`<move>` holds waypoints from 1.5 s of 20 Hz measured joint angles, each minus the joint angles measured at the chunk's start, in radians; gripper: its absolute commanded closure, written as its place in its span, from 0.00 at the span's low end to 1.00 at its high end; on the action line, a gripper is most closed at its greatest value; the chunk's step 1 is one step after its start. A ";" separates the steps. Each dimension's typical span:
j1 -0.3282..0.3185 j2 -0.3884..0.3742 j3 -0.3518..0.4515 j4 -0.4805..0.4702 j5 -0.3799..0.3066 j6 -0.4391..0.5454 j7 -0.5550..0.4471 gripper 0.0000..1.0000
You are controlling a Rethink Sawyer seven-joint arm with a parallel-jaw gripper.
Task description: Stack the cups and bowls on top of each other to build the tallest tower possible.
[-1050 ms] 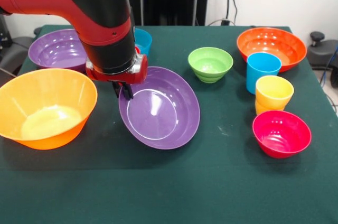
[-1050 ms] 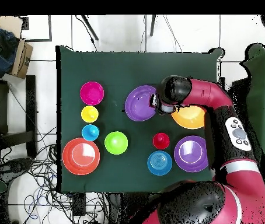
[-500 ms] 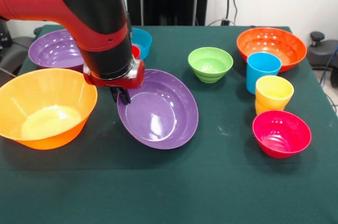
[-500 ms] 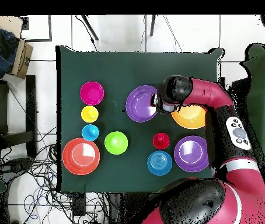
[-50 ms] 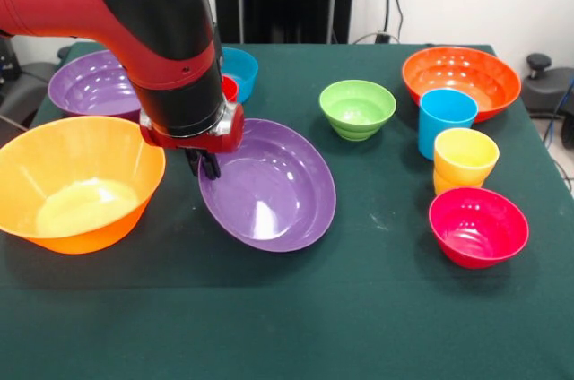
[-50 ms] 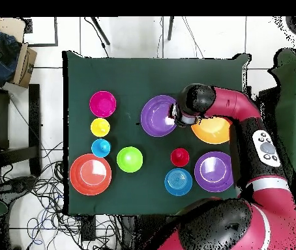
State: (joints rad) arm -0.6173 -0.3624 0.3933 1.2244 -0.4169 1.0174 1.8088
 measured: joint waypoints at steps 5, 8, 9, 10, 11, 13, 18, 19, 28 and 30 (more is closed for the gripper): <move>0.000 0.000 0.000 0.000 -0.002 -0.003 0.000 1.00; 0.000 0.001 0.000 0.000 -0.003 -0.021 0.000 1.00; 0.000 0.001 0.000 0.000 -0.003 -0.030 0.000 1.00; -0.001 0.002 0.000 0.000 -0.005 -0.045 0.000 1.00; -0.001 0.003 0.000 0.000 -0.007 -0.052 0.000 1.00; -0.002 0.005 0.000 0.000 -0.010 -0.074 0.000 1.00; -0.003 0.007 0.000 0.000 -0.013 -0.114 0.000 1.00; -0.003 0.008 0.000 0.000 -0.013 -0.117 0.000 1.00; -0.003 0.008 0.000 0.000 -0.015 -0.121 0.000 1.00; -0.003 0.008 0.000 0.000 -0.015 -0.125 0.000 1.00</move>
State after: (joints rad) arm -0.6200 -0.3543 0.3938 1.2245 -0.4323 0.8923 1.8088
